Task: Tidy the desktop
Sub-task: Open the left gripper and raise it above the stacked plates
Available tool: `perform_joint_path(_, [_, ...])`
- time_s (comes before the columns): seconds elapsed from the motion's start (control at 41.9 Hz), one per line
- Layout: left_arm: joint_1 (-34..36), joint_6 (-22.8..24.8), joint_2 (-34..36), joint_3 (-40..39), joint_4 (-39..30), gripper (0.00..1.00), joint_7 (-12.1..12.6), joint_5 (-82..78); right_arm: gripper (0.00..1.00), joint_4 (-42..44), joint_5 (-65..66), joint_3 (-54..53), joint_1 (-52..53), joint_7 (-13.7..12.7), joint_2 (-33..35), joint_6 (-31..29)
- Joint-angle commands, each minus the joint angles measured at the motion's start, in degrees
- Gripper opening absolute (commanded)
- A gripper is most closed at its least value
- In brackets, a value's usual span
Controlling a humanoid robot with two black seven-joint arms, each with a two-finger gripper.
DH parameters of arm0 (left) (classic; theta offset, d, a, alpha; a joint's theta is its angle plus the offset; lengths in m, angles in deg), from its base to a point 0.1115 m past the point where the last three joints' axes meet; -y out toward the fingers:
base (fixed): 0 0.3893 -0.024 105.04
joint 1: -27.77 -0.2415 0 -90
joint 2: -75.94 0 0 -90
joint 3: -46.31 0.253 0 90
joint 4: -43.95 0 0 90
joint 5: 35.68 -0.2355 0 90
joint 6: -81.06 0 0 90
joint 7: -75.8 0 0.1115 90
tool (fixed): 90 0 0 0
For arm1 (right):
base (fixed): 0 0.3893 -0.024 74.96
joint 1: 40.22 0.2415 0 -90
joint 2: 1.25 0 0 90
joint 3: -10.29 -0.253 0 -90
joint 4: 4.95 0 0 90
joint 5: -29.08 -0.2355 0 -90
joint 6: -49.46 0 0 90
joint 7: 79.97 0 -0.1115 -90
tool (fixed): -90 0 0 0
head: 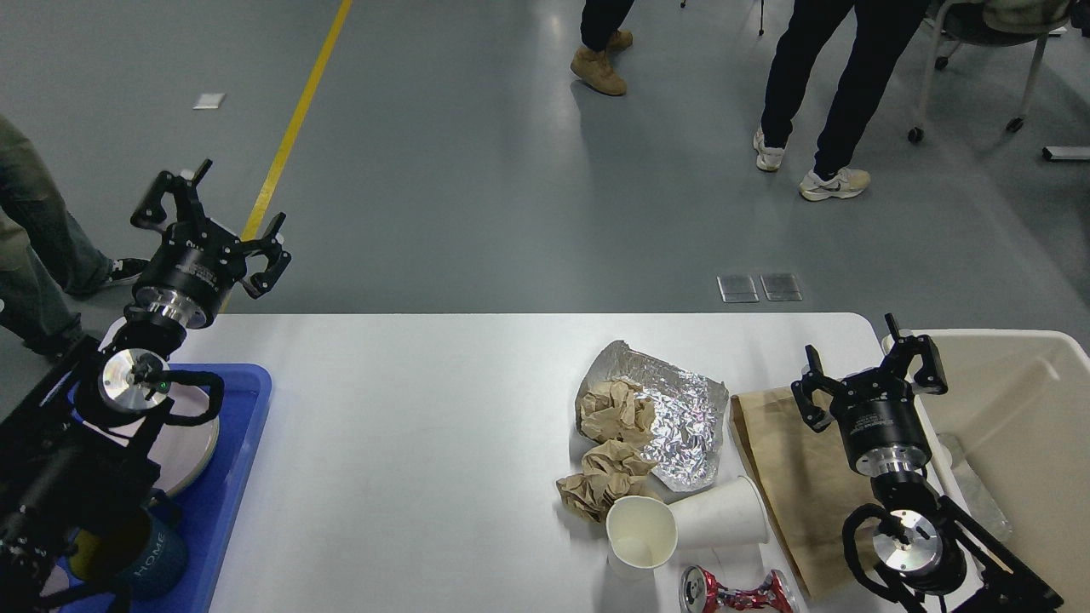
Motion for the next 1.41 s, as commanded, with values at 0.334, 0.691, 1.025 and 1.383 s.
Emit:
perform_joint_path(0.334, [-22.1, 0.05, -12.12, -19.97, -16.65, 0.97, -0.74, -12.63, 1.0, 0.0, 0.0, 0.0, -0.01, 0.0, 0.0, 0.0])
perform_joint_path(0.691, [-22.1, 0.14, -10.98, -20.33, -16.48, 0.97, -0.82, -12.63, 1.0, 0.0, 0.0, 0.0, -0.01, 0.0, 0.0, 0.0])
perform_joint_path(1.025, [-19.9, 0.32, -14.14, -20.59, -16.74, 0.97, -0.83, -12.45, 1.0, 0.0, 0.0, 0.0, -0.01, 0.0, 0.0, 0.0])
perform_joint_path(1.383, [-19.46, 0.23, -14.32, -19.45, -16.13, 0.97, -0.91, -12.71, 1.0, 0.0, 0.0, 0.0, -0.01, 0.0, 0.0, 0.0])
